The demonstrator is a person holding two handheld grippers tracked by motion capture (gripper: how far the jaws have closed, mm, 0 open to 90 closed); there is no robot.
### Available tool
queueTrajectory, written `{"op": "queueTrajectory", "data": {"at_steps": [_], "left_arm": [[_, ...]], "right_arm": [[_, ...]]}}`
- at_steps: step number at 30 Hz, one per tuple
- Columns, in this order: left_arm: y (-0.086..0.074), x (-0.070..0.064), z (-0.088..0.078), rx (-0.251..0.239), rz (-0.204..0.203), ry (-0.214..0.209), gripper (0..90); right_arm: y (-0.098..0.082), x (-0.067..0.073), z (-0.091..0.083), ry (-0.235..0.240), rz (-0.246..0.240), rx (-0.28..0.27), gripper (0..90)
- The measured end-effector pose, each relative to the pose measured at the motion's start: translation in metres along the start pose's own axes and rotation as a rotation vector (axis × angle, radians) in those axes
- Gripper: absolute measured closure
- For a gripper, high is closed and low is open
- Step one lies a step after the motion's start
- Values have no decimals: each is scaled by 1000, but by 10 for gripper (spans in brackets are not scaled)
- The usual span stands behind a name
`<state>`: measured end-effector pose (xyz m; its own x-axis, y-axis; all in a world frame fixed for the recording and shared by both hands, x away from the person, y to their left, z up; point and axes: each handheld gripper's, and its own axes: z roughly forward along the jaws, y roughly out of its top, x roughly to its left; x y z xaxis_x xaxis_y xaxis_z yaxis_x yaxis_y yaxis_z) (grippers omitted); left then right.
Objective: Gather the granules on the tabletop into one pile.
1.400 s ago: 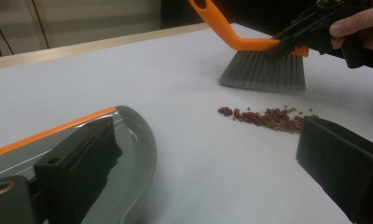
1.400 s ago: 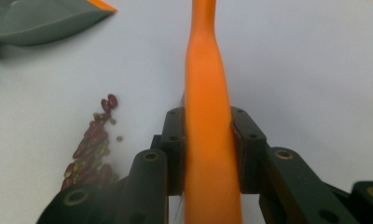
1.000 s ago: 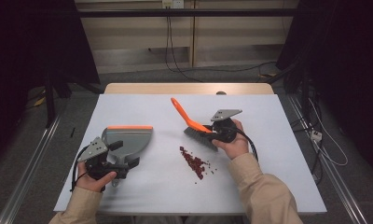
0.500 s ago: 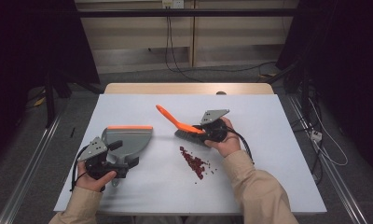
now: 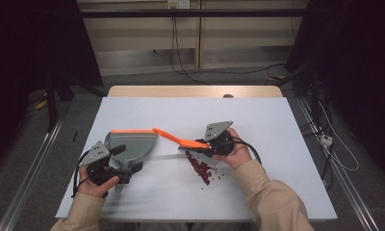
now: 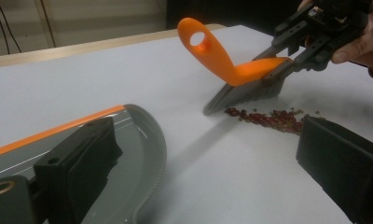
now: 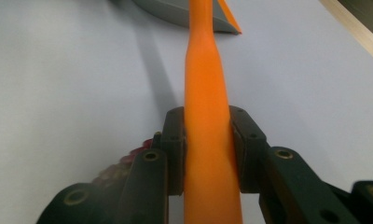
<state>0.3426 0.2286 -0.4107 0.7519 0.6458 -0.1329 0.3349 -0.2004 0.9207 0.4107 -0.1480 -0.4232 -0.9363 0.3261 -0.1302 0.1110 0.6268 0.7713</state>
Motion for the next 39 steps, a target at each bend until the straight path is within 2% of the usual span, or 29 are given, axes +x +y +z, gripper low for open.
{"op": "queueTrajectory", "data": {"at_steps": [5, 10, 16, 23, 28, 33, 35, 37, 39], "left_arm": [[0, 0, 0, 3, 3, -1, 53], [0, -1, 0, -3, 1, 0, 53], [0, -2, 0, 4, 6, 1, 52], [1, -2, 0, 3, 6, 0, 53], [1, -2, 0, 1, 5, -3, 53], [0, -2, 1, 4, 8, -8, 53], [0, -2, 1, 2, 5, -11, 52], [1, -2, 1, 0, 4, -14, 52], [1, -2, 1, -1, 4, -17, 52]], "right_arm": [[-3, 9, -7, 32, -21, 1, 712], [-5, 15, -13, 57, -20, -6, 712], [-5, 23, -16, 65, -40, -10, 713], [-6, 25, -18, 56, -21, -29, 713], [-5, 23, -22, 8, 36, -73, 713], [-6, 23, -36, -73, 153, -124, 713], [-9, 26, -44, -138, 219, -140, 713], [-13, 30, -49, -208, 254, -119, 713], [-20, 35, -54, -278, 322, -122, 713]]}}
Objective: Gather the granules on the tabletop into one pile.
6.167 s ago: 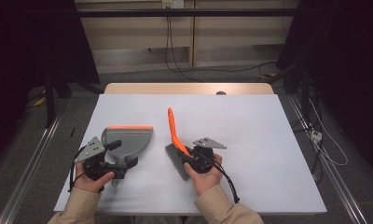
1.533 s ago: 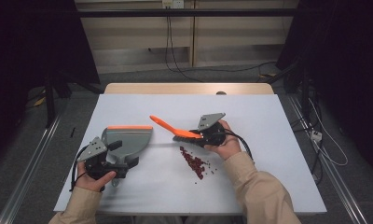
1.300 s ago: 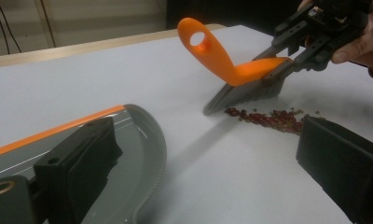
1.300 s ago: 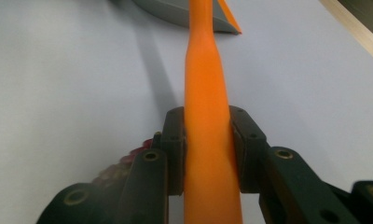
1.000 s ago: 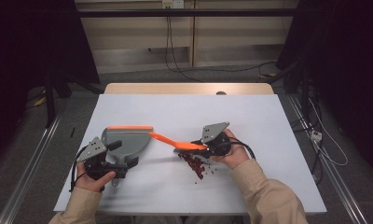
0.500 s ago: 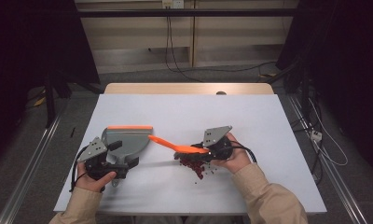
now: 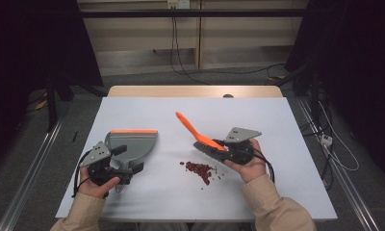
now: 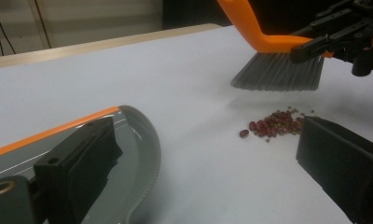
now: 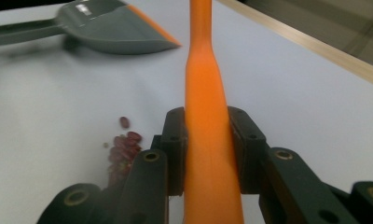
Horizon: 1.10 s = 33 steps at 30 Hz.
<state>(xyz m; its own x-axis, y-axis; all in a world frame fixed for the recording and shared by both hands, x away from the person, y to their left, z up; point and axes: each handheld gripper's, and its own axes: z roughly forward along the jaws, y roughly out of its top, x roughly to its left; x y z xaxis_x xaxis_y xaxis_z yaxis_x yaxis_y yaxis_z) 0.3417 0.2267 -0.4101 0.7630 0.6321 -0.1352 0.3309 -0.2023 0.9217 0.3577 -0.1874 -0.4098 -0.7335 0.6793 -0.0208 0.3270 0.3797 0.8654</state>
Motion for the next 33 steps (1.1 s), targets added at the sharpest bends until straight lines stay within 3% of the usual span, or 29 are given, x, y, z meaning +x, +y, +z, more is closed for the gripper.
{"op": "queueTrajectory", "data": {"at_steps": [2, 6, 11, 19, 33], "left_arm": [[0, 0, 0, -3, 1, 0, 53], [0, -1, 0, -4, 3, -1, 53], [1, -3, 1, -4, 6, -3, 52], [1, -3, 1, 0, 9, -2, 52], [1, -3, 1, 0, 10, -2, 52]], "right_arm": [[-9, 3, -6, -89, 50, 7, 713], [-27, 16, -14, -237, 94, 12, 713], [-36, 33, -10, -330, 134, -25, 713], [-28, 56, 9, -348, 159, -53, 711], [-21, 68, 25, -311, 185, -109, 712]]}}
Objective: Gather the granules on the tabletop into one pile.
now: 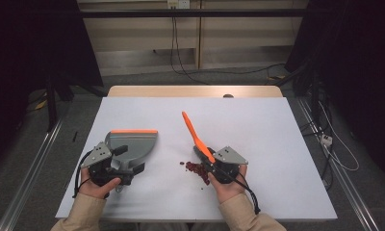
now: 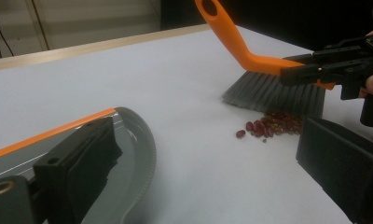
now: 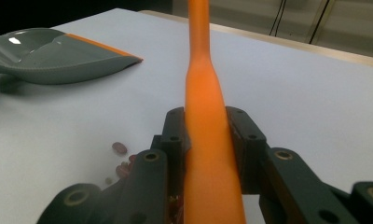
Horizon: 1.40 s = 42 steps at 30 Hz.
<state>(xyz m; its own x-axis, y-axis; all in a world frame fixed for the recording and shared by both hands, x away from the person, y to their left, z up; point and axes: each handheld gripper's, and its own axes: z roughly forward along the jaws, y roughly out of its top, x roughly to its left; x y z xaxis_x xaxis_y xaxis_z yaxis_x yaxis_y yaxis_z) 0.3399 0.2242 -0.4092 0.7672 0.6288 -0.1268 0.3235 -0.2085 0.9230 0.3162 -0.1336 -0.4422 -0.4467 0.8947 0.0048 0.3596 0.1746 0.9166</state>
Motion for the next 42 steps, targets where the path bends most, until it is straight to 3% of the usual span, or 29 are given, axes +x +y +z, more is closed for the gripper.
{"op": "queueTrajectory", "data": {"at_steps": [7, 12, 19, 26, 35, 42], "left_arm": [[0, 1, -2, -4, -4, 5, 52], [0, 0, -1, 1, 4, 3, 52], [0, 0, 0, 2, 4, 2, 52], [0, 0, -1, 1, 3, 2, 52], [0, 0, 0, 2, 2, 2, 52], [0, -1, 0, 3, 4, 3, 52]], "right_arm": [[7, -7, -8, -4, 20, -37, 712], [1, -15, -10, -45, 11, -11, 712], [-2, 2, -2, -28, -32, -1, 711], [0, 7, 1, -4, -30, -10, 712], [10, -7, -11, 50, 5, -69, 711], [0, -16, -20, 19, 26, -61, 711]]}}
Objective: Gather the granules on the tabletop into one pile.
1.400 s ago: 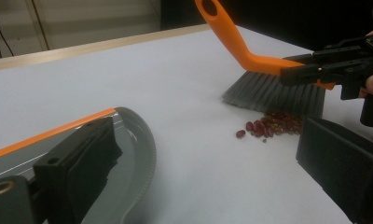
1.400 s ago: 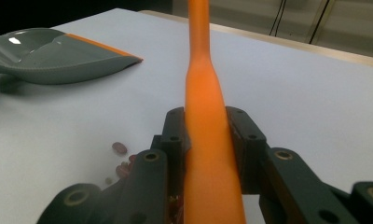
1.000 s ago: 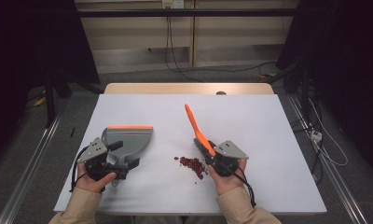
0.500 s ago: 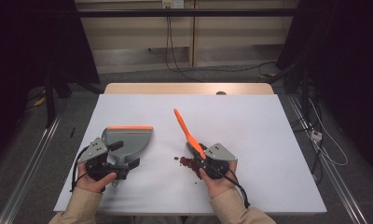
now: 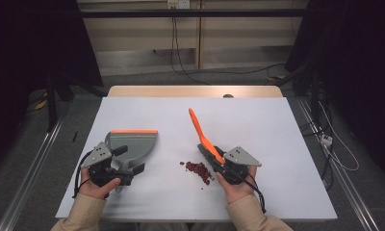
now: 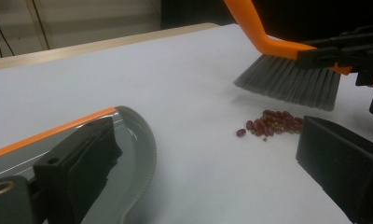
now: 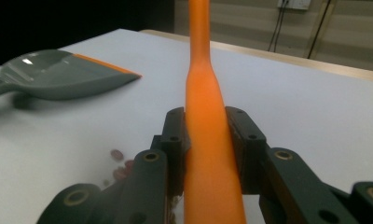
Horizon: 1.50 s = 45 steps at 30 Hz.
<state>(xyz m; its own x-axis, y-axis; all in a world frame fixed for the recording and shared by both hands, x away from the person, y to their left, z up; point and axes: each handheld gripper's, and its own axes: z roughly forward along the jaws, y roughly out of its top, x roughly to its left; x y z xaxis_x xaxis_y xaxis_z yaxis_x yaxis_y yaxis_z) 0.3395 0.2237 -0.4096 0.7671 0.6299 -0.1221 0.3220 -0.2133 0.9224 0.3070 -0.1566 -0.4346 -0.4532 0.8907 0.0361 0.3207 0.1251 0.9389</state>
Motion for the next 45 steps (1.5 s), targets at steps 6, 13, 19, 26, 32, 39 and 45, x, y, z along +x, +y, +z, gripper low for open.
{"op": "queueTrajectory", "data": {"at_steps": [6, 13, 19, 26, 32, 39, 45], "left_arm": [[1, -1, 1, -1, 1, -3, 52], [0, 0, 0, -1, -3, -2, 52], [0, 0, 1, 3, -2, -2, 52], [0, 1, -1, -1, -5, -3, 52], [0, 1, -1, -1, -3, -1, 52], [0, 2, -2, -2, -7, 3, 52], [-1, 3, -3, 0, -11, 4, 52]], "right_arm": [[-12, 7, 5, -23, -9, 12, 711], [-10, 20, 16, 0, -1, 4, 711], [-9, 22, 20, 3, 36, -18, 711], [-3, 17, 17, 26, 16, -29, 711], [6, 3, 10, 114, 14, -56, 711], [12, -11, 8, 253, 46, -54, 711], [13, -15, 13, 379, -2, -14, 711]]}}
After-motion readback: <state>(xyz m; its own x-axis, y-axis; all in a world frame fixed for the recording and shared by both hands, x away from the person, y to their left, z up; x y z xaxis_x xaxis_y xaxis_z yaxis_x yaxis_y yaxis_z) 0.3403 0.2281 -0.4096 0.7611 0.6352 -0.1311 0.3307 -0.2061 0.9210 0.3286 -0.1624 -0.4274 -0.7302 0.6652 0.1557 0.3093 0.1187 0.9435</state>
